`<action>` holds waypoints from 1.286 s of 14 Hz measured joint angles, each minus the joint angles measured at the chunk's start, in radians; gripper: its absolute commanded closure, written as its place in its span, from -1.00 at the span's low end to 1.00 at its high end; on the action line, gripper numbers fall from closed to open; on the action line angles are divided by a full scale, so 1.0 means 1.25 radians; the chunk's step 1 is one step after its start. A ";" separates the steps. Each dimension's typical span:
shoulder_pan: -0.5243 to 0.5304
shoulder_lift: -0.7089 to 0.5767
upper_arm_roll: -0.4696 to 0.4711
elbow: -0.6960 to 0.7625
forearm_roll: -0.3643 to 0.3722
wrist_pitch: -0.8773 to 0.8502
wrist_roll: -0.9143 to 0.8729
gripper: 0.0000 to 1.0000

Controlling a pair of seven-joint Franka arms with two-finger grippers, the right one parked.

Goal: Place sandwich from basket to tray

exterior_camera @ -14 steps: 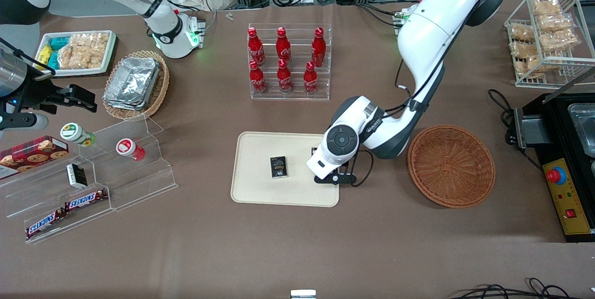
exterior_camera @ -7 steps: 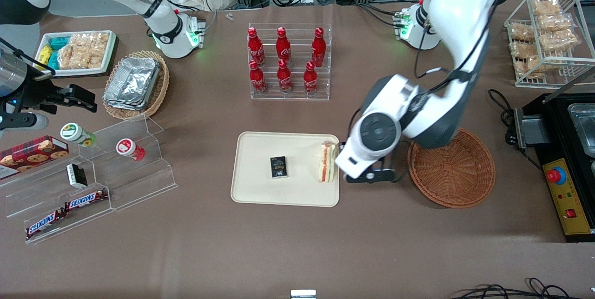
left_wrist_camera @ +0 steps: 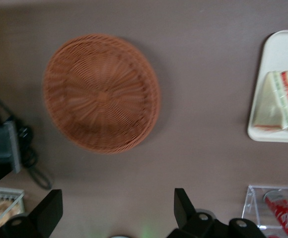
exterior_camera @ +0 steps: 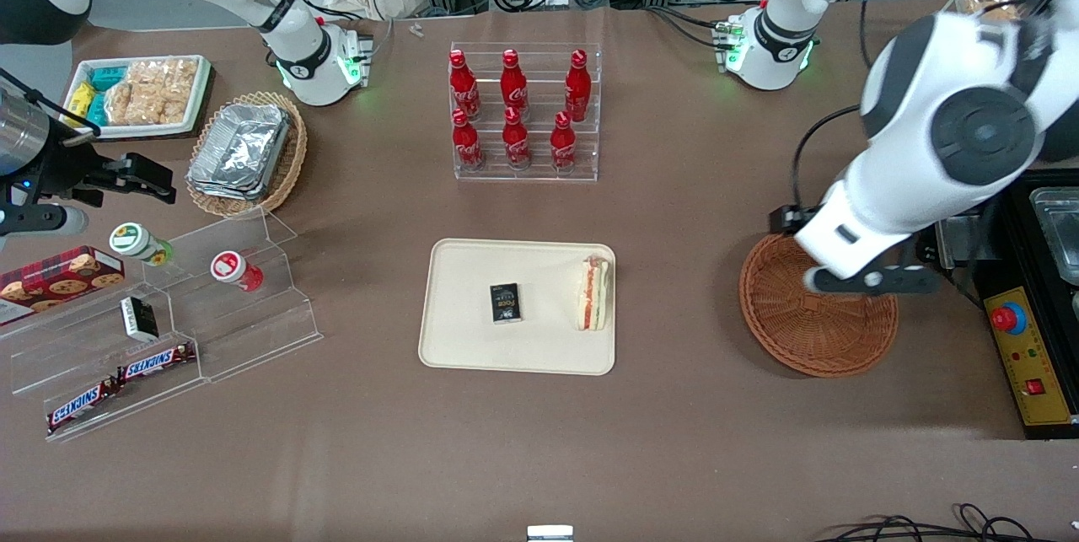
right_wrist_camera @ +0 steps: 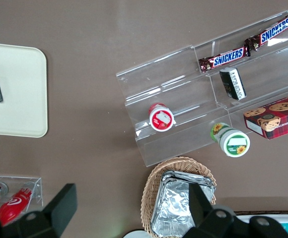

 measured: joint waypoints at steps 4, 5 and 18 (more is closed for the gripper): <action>0.057 -0.046 0.001 -0.018 0.000 -0.021 0.031 -1.00; 0.070 -0.050 0.001 -0.019 -0.002 -0.021 0.048 -1.00; -0.026 -0.173 0.259 -0.163 -0.081 0.030 0.207 -1.00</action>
